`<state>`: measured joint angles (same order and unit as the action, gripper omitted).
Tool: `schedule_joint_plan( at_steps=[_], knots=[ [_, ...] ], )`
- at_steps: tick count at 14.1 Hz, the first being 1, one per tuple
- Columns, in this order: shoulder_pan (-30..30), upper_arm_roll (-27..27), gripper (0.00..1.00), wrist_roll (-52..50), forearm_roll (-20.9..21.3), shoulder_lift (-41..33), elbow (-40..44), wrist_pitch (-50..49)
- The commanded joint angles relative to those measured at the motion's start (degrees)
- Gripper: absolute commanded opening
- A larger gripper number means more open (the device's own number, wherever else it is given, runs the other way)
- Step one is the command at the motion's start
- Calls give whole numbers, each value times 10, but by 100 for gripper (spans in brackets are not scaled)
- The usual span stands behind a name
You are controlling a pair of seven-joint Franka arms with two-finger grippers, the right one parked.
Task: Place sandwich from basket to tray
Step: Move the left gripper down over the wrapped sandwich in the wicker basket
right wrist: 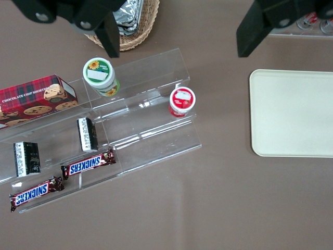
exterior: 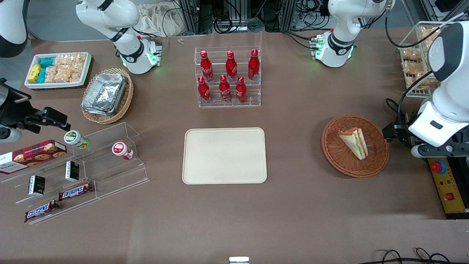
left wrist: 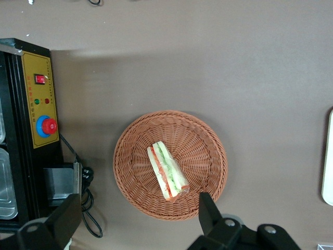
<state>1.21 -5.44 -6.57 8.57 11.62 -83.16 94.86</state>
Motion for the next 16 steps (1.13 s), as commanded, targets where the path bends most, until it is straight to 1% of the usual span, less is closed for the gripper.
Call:
schedule_joint_plan(
  at_steps=[1,5,9,10,12,14,16],
  knots=[
    [-7,-2,100,2,-6,-8,10,-19],
    [-6,-4,100,3,-5,-4,8,-20],
    [-2,-6,100,16,-6,-13,-14,-41],
    [-2,-7,100,15,-8,-31,-40,-35],
    [-2,-6,100,15,-30,-72,-112,8],
    [-3,-5,100,14,-30,-108,-193,58],
    [-3,-5,100,6,-30,-112,-227,71]
  ],
)
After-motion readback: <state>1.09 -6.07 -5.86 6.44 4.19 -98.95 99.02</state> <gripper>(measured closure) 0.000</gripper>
